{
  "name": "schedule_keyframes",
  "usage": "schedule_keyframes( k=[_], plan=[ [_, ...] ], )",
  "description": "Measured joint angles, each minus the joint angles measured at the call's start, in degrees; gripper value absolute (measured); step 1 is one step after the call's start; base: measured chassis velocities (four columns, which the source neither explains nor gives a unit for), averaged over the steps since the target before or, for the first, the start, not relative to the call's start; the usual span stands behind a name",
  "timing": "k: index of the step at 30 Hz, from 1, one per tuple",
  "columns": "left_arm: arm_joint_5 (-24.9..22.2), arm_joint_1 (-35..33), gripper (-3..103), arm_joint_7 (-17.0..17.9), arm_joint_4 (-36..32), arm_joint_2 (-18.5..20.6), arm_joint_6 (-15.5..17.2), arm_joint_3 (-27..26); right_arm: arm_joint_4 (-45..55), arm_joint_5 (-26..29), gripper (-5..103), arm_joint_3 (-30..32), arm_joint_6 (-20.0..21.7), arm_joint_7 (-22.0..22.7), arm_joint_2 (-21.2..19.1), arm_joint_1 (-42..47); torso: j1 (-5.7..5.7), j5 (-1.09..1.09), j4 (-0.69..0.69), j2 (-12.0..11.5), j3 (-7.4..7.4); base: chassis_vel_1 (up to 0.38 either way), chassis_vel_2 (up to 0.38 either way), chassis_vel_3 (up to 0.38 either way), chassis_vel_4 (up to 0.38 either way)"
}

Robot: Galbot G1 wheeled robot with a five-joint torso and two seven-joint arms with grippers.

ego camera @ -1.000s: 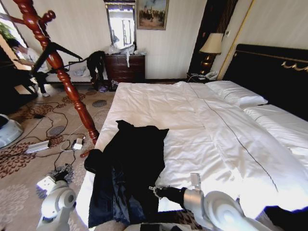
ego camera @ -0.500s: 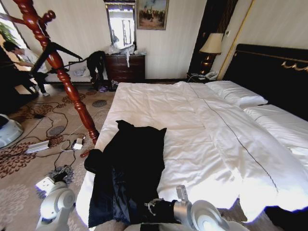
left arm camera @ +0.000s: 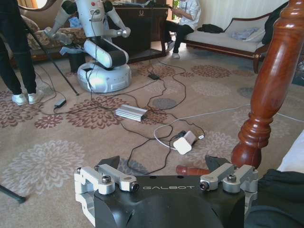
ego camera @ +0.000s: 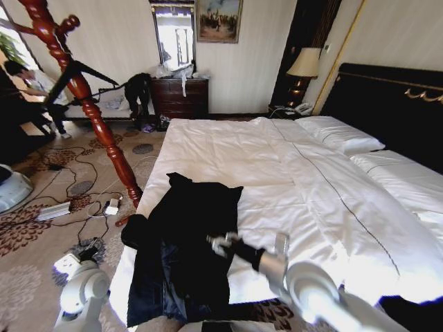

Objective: Pick up the clothes from the bed and hang them on the clothes hanger.

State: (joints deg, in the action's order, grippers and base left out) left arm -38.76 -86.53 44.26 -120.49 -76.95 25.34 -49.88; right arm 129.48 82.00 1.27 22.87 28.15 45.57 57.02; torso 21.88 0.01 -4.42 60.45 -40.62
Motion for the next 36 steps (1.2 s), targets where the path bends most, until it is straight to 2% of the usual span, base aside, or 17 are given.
schedule_keyframes(
  k=[1,3,4,7,11,17,18,22,25,27,31,33,36],
  plan=[
    [-0.1,0.1,100,0.0,-0.1,0.1,0.1,0.2,-2.1,0.6,73,-0.1,0.4,1.3,0.6,-1.4,0.01,0.00,0.01,0.0,0.00,0.000,0.000,0.000,0.000],
    [-0.5,0.6,100,0.2,-1.0,0.8,0.6,1.0,-11.8,1.3,84,-0.2,1.2,3.3,3.3,-7.0,0.00,0.00,-0.11,0.0,0.00,0.000,0.000,0.000,0.000],
    [-0.5,0.6,100,0.2,-1.0,0.8,0.6,1.0,-11.8,1.3,84,-0.2,1.2,3.3,3.3,-7.0,0.00,0.00,-0.11,0.0,0.00,0.000,0.000,0.000,0.000],
    [-0.8,-0.4,100,0.4,-3.6,0.8,0.7,0.7,-23.1,0.0,98,-2.1,2.2,3.7,7.4,-15.3,0.01,0.01,-0.01,0.0,-0.01,0.000,0.000,0.000,0.000],
    [-0.6,-0.8,100,0.4,-5.3,1.2,0.8,0.1,-29.6,-1.3,100,-3.7,3.7,5.5,10.2,-19.6,0.01,-0.02,-0.02,0.0,-0.01,0.000,0.000,0.000,0.000],
    [-0.8,-0.9,100,0.4,-6.1,1.7,1.0,-0.5,-32.7,-2.1,100,-4.7,5.3,6.0,11.3,-21.1,0.01,-0.01,-0.06,0.0,0.00,0.000,0.000,0.000,0.000],
    [-0.8,-0.8,100,0.5,-5.7,1.6,1.0,-0.6,-33.1,-2.4,103,-5.3,6.0,6.0,11.3,-21.3,0.00,-0.01,-0.05,0.0,0.01,0.000,0.000,0.000,0.000],
    [-0.6,-0.3,100,0.5,-4.9,1.1,1.0,-0.5,-35.5,-5.1,97,-7.6,7.7,6.0,11.6,-22.1,-0.01,-0.02,-0.04,0.0,0.01,0.000,0.000,0.000,0.000],
    [-0.6,0.1,100,0.5,-4.6,0.7,0.9,-0.2,-39.0,-8.1,83,-9.2,8.5,6.0,12.4,-22.8,0.00,0.00,-0.05,0.0,0.00,0.000,0.000,0.000,0.000],
    [-0.6,0.1,100,0.5,-4.5,0.7,0.9,-0.2,-39.3,-8.2,83,-9.2,8.6,6.0,12.6,-22.8,0.00,0.00,-0.05,0.0,0.00,0.000,0.000,0.000,0.000],
    [-0.7,0.5,100,0.5,-3.4,1.3,0.8,-0.2,-39.7,-8.6,61,-9.5,8.7,5.9,12.9,-23.6,0.00,-0.01,-0.04,0.0,0.00,0.000,0.000,0.000,0.000],
    [-0.7,0.5,100,0.5,-3.4,1.4,0.8,-0.3,-39.7,-8.6,61,-9.6,8.7,5.9,12.9,-23.6,0.00,-0.01,-0.04,0.0,0.00,0.000,0.000,0.000,0.000],
    [-0.9,0.5,100,0.6,-3.2,2.0,0.8,-0.3,-38.9,-8.9,44,-9.8,8.7,6.1,12.5,-23.9,0.00,-0.01,-0.04,0.0,0.01,0.000,0.000,0.000,0.000]
  ],
)
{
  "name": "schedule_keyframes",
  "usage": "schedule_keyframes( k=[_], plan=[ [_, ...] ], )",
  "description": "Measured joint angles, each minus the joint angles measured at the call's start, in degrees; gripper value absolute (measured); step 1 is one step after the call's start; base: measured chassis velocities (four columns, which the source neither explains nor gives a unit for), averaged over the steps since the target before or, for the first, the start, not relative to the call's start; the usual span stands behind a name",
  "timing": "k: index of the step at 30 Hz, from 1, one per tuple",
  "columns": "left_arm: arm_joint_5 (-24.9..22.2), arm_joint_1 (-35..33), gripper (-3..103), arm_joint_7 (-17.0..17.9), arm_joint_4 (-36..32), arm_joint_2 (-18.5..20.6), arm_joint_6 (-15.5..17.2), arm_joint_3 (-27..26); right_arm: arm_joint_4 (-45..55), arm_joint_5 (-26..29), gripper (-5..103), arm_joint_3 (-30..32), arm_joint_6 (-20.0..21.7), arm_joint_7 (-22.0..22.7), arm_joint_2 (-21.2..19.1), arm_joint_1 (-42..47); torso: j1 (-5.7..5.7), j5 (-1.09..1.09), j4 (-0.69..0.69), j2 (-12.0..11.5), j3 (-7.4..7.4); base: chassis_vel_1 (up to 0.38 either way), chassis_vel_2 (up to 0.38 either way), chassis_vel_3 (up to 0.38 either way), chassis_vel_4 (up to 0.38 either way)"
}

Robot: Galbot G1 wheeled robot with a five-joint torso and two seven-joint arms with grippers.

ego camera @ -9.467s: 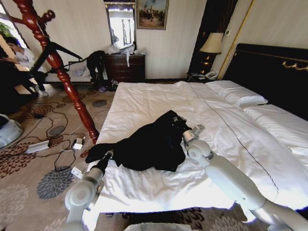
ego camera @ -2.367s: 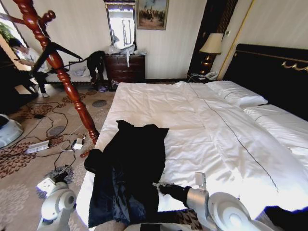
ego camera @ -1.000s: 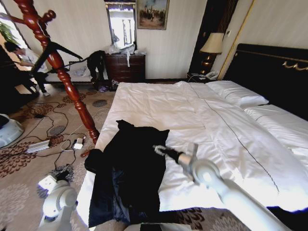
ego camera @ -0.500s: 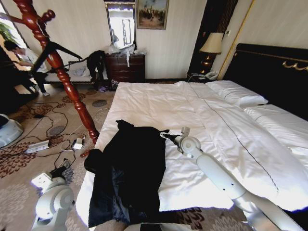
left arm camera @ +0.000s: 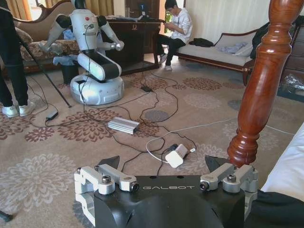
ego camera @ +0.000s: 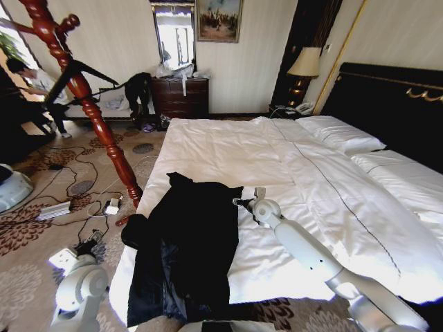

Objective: Pick up the clothes from the bed and hang them on the clothes hanger.

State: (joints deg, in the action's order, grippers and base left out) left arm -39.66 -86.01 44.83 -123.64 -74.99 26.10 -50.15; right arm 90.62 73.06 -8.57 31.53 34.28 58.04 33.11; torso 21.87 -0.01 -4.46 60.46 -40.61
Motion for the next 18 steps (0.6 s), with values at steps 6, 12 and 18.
schedule_keyframes(
  k=[6,12,18],
  plan=[
    [-0.4,0.1,100,0.1,0.1,0.9,0.0,-0.1,1.0,0.0,28,-0.3,0.2,-0.2,-0.9,0.0,0.00,0.00,0.00,0.0,0.00,0.000,0.000,0.000,0.000],
    [-0.8,0.1,100,0.3,0.1,1.6,0.0,-0.1,1.1,0.0,7,-0.3,0.6,-0.7,-1.3,-0.2,0.00,0.00,-0.01,0.0,0.00,0.000,0.000,0.000,0.000],
    [-0.9,0.3,100,0.5,1.0,2.0,-0.1,-0.2,1.1,-0.7,0,1.1,-3.6,-6.9,-1.3,-1.0,0.00,0.00,0.00,0.0,0.00,0.000,0.000,0.000,0.000]
  ],
)
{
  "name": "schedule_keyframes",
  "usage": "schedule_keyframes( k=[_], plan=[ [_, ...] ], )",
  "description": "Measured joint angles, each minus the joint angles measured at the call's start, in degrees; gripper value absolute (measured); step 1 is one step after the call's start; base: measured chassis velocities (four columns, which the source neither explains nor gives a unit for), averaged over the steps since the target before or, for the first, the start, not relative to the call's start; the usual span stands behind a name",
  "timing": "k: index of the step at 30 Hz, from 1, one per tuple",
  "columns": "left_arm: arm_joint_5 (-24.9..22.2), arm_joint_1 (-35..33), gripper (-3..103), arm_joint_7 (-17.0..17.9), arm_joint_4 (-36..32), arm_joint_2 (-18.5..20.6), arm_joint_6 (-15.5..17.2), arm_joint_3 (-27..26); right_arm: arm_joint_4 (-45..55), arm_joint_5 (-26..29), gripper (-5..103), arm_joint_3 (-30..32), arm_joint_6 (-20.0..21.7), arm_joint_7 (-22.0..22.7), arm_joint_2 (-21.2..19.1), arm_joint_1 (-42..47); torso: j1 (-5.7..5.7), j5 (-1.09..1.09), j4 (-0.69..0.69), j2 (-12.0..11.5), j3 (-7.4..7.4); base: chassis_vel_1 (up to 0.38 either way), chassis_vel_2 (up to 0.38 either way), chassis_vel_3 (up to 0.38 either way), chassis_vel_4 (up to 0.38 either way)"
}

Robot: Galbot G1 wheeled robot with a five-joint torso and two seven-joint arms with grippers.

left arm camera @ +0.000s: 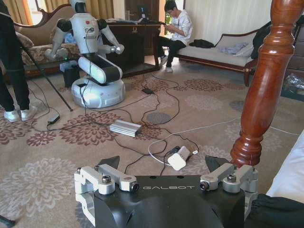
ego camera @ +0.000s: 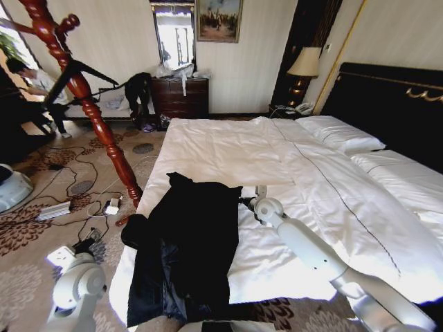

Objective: Pick up the clothes from the bed and hang them on the clothes hanger.

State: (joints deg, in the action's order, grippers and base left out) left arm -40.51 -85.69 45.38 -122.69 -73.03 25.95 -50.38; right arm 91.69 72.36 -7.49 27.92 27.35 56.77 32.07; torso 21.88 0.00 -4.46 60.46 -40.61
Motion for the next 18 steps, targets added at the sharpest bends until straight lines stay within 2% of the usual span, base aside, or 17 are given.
schedule_keyframes(
  k=[2,3,4,5,6,7,8,11,14,15,18],
  plan=[
    [-0.1,0.2,100,0.1,0.2,0.0,-0.1,0.0,0.3,0.0,0,0.4,-2.4,-3.1,0.0,-0.3,0.00,0.00,0.00,0.0,0.00,0.000,0.000,0.000,0.000],
    [-0.1,0.2,100,0.1,0.2,0.0,-0.1,0.0,0.3,0.0,0,0.4,-2.4,-3.1,0.0,-0.3,0.00,0.00,0.00,0.0,0.00,0.000,0.000,0.000,0.000],
    [-0.2,0.3,100,0.2,0.3,0.0,-0.1,0.0,0.6,0.1,0,0.6,-5.8,-7.7,-0.1,-0.3,0.00,0.00,0.00,0.0,0.00,0.000,0.000,0.000,0.000],
    [-0.2,0.3,100,0.2,0.3,0.0,-0.1,0.0,0.6,0.1,0,0.6,-5.8,-7.7,-0.1,-0.3,0.00,0.00,0.00,0.0,0.00,0.000,0.000,0.000,0.000],
    [-0.3,0.3,100,0.2,0.4,0.1,-0.1,0.0,1.0,0.2,0,0.7,-8.7,-11.3,-0.2,-0.3,0.00,0.00,0.00,0.0,0.00,0.000,0.000,0.000,0.000],
    [-0.7,0.6,100,0.3,0.7,0.1,-0.1,0.0,3.2,3.8,0,0.8,-17.3,-22.7,0.0,0.2,0.00,0.00,-0.01,0.0,0.00,0.000,0.000,0.000,0.000],
    [-0.8,0.7,100,0.4,0.8,0.1,-0.1,0.0,3.9,4.5,0,0.4,-18.5,-25.2,0.5,0.3,0.00,-0.01,-0.01,0.0,0.00,0.000,0.000,0.000,0.000],
    [-0.9,0.7,100,0.4,0.9,0.1,-0.1,-0.2,3.5,3.1,0,-1.4,-18.8,-25.5,1.6,0.2,0.00,-0.01,0.00,0.0,0.00,0.000,0.000,0.000,0.000],
    [-1.1,0.5,100,0.5,0.9,0.0,-0.1,-0.6,1.1,-1.5,0,-4.7,-18.0,-23.0,3.8,0.2,0.00,0.00,0.00,0.0,0.00,0.000,0.000,0.000,0.000],
    [-1.1,0.5,100,0.5,0.9,0.0,-0.1,-0.6,1.1,-1.5,0,-4.7,-18.0,-23.0,3.8,0.2,0.00,0.00,0.00,0.0,0.00,0.000,0.000,0.000,0.000],
    [-1.5,0.2,100,0.5,0.7,0.0,0.0,-1.0,-1.0,-4.8,0,-7.2,-17.8,-22.0,7.3,0.5,0.00,-0.01,-0.01,0.0,0.00,0.000,0.000,0.000,0.000]
  ],
)
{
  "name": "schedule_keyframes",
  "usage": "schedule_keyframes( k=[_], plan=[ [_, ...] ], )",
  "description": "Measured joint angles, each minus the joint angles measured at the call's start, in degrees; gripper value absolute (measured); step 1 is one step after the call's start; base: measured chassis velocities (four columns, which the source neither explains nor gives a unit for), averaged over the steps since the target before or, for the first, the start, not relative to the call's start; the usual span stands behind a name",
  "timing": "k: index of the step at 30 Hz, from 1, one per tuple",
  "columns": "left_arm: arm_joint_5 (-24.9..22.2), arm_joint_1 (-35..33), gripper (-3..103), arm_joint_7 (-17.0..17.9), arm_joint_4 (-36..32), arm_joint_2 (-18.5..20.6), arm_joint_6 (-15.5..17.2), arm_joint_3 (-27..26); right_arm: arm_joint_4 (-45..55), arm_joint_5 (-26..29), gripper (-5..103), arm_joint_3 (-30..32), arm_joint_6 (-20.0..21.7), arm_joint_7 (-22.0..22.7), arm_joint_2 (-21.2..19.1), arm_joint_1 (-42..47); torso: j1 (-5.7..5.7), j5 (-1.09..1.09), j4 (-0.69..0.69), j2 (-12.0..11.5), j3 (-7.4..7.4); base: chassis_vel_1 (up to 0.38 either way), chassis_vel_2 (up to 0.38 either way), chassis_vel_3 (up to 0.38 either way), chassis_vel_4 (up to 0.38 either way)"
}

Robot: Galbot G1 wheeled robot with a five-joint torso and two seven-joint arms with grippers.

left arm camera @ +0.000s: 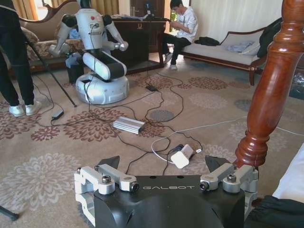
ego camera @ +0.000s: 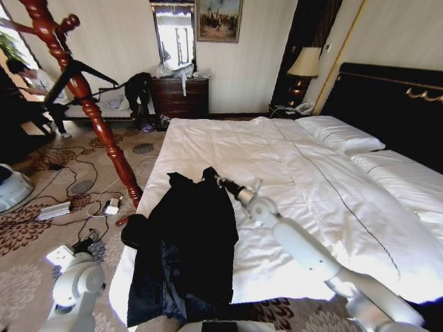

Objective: Pick up the clothes from the bed and hang them on the clothes hanger.

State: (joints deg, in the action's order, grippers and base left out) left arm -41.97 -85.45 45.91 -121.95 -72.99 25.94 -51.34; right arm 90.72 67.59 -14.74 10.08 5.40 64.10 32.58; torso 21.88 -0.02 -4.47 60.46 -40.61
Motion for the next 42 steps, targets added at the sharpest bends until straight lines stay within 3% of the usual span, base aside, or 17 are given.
schedule_keyframes(
  k=[7,9,12,13,14,16,18,22,24,26,28,29,31,35,38,39,42],
  plan=[
    [-0.1,0.0,100,0.1,0.4,0.0,0.1,-0.2,-0.1,0.7,0,-3.1,-2.7,-2.3,6.8,0.6,0.00,0.00,0.04,0.0,0.00,0.000,0.000,0.000,0.000],
    [-0.1,0.0,100,0.2,0.4,-0.2,0.1,-0.1,-0.3,-2.0,-3,-4.4,-1.9,0.9,8.0,1.0,0.00,0.00,0.02,0.0,0.00,0.000,0.000,0.000,0.000],
    [-0.2,-0.1,100,0.2,0.3,-0.4,0.3,0.0,1.6,-5.3,7,-4.6,4.4,11.5,8.0,2.4,0.00,0.01,0.00,0.0,0.00,0.000,0.000,0.000,0.000],
    [-0.2,-0.1,100,0.2,0.3,-0.4,0.3,0.0,1.6,-5.3,7,-4.6,4.4,11.5,8.0,2.4,0.00,0.01,0.00,0.0,0.00,0.000,0.000,0.000,0.000],
    [-0.2,-0.1,100,0.2,0.3,-0.4,0.3,-0.1,3.3,-6.8,12,-4.5,7.8,16.2,7.2,3.0,0.00,0.02,0.02,0.0,0.00,0.000,0.000,0.000,0.000],
    [-0.2,-0.2,100,0.3,0.3,-0.4,0.3,0.0,7.5,-7.3,22,-4.0,10.9,21.1,4.9,4.7,0.00,0.01,0.00,0.0,0.00,0.000,0.000,0.000,0.000],
    [-0.2,-0.2,100,0.3,0.3,-0.5,0.4,0.0,10.7,-5.8,22,-3.2,10.9,22.4,3.3,5.9,0.00,0.02,-0.01,0.0,0.00,0.000,0.000,0.000,0.000],
    [0.1,-0.3,100,0.3,0.1,-1.0,0.4,0.3,24.1,5.5,44,2.6,5.7,23.1,-3.2,12.1,0.00,0.02,0.00,0.0,0.01,0.000,0.000,0.000,0.000],
    [0.1,-0.3,100,0.3,0.0,-1.1,0.4,0.3,26.5,7.5,50,4.8,4.8,23.1,-4.5,14.0,-0.01,0.02,0.02,0.0,0.01,0.000,0.000,0.000,0.000],
    [0.1,-0.5,100,0.3,-0.5,-1.1,0.4,0.2,29.6,11.2,55,10.3,5.0,26.8,-6.7,18.5,-0.01,0.02,0.00,0.0,0.01,0.000,0.000,0.000,0.000],
    [0.1,-1.0,100,0.3,-0.9,-0.9,0.4,0.1,30.6,14.2,66,16.0,6.8,34.4,-8.1,23.3,0.00,0.03,-0.01,0.0,0.00,0.000,0.000,0.000,0.000],
    [0.1,-1.0,100,0.3,-0.9,-0.9,0.4,0.1,30.6,14.2,66,16.0,6.8,34.4,-8.1,23.3,0.00,0.03,-0.01,0.0,0.00,0.000,0.000,0.000,0.000],
    [0.7,-1.9,100,-0.4,-0.9,-0.5,0.0,0.2,30.6,15.9,77,21.3,7.9,40.2,-8.3,28.5,0.00,0.03,0.00,0.0,0.01,0.000,0.000,0.000,0.000],
    [2.8,-3.9,100,-3.1,-0.3,-0.5,-4.2,0.8,30.6,16.4,88,27.3,8.8,43.7,-5.8,36.0,-0.01,0.04,-0.01,0.0,0.01,0.000,0.000,0.000,0.000],
    [3.7,-6.3,100,-8.4,0.5,-2.8,-10.1,0.8,31.8,16.4,99,31.4,9.1,44.9,2.8,42.2,0.00,0.02,0.03,0.0,0.01,0.000,0.000,0.000,0.000],
    [3.7,-6.3,100,-8.4,0.5,-2.8,-10.1,0.8,31.8,16.4,99,31.4,9.1,44.9,2.8,42.2,0.00,0.02,0.03,0.0,0.01,0.000,0.000,0.000,0.000],
    [4.5,-7.8,100,-9.5,0.0,-4.9,-11.5,0.4,33.3,16.4,100,33.0,9.3,45.3,8.8,46.8,-0.01,-0.01,0.01,0.0,0.01,0.000,0.000,0.000,0.000]
  ],
)
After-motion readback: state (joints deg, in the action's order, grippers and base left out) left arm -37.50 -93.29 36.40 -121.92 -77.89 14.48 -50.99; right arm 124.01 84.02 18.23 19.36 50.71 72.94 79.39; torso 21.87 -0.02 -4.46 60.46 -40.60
